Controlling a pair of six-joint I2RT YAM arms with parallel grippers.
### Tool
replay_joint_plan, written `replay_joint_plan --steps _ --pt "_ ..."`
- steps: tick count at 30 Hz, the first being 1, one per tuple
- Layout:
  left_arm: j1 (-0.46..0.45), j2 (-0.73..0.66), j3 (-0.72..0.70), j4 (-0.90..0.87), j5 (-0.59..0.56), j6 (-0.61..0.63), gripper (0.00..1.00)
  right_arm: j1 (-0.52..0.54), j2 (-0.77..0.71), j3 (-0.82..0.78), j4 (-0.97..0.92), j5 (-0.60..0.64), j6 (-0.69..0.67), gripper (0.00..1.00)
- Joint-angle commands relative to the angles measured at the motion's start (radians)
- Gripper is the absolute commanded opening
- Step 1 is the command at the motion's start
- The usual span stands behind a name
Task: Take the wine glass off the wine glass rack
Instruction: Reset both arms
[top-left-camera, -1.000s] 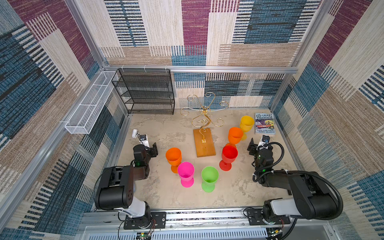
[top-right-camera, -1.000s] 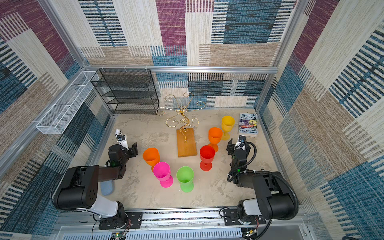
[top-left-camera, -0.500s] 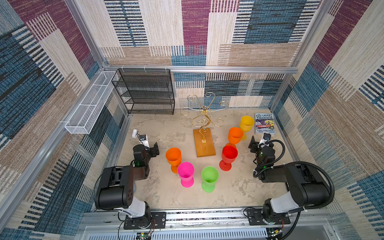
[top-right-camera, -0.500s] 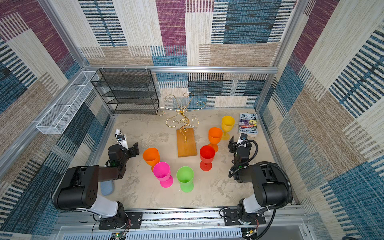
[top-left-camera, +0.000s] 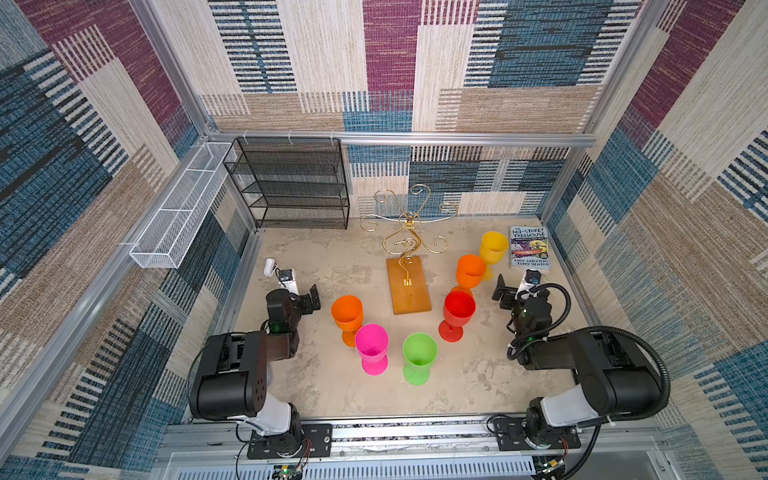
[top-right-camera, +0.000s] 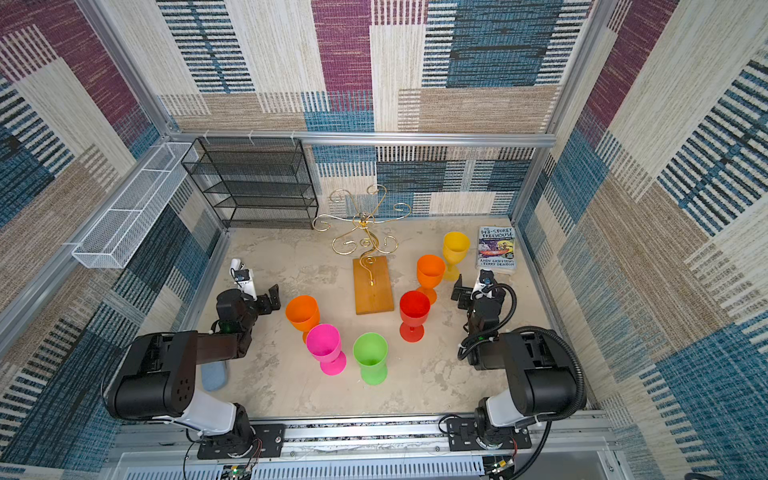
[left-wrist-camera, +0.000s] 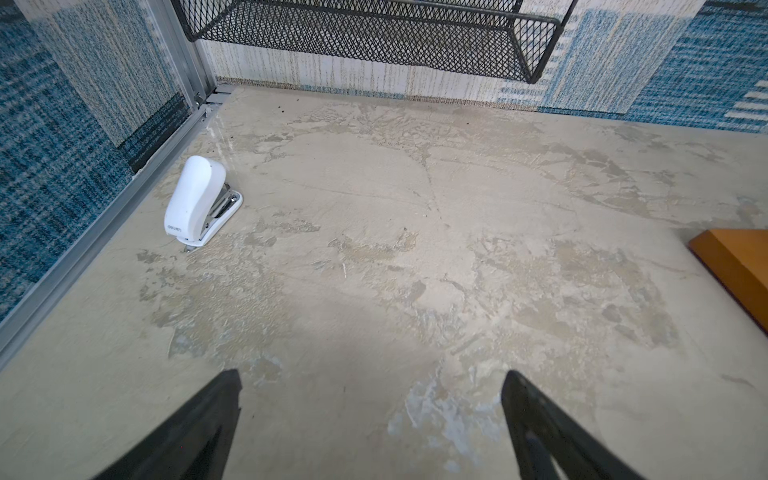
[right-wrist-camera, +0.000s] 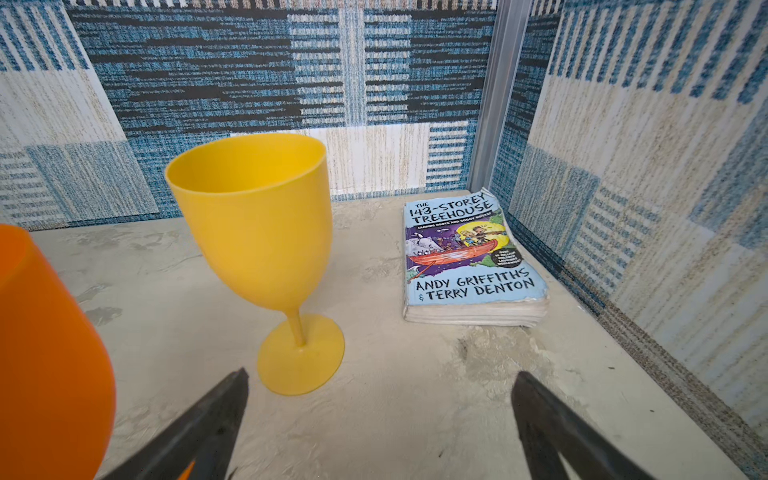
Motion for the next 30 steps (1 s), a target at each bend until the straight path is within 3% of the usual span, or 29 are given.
replay_joint_plan --steps 1,14,15,17,19,30 --pt "0.001 0.001 -0.001 0.024 0.005 0.001 1.0 0.001 -0.002 0.003 0.061 -0.014 0.003 1.0" --pt "0.001 -0.001 -0.003 0.027 0.005 0.002 1.0 -0.006 0.015 0.02 0.039 -0.059 -0.002 1.0" --pt "0.0 0.0 -0.004 0.029 0.005 0.001 1.0 -0.007 0.016 -0.001 0.077 -0.073 -0.003 0.99" --pt "0.001 -0.001 -0.004 0.031 0.006 0.002 1.0 -0.003 0.087 -0.091 0.338 -0.067 -0.024 1.0" --pt "0.001 -0.001 -0.006 0.033 0.006 0.002 1.0 0.002 0.042 -0.063 0.207 -0.056 -0.011 1.0" --pt "0.001 -0.001 -0.006 0.033 0.009 0.004 1.0 0.002 0.048 -0.052 0.19 -0.053 -0.013 1.0"
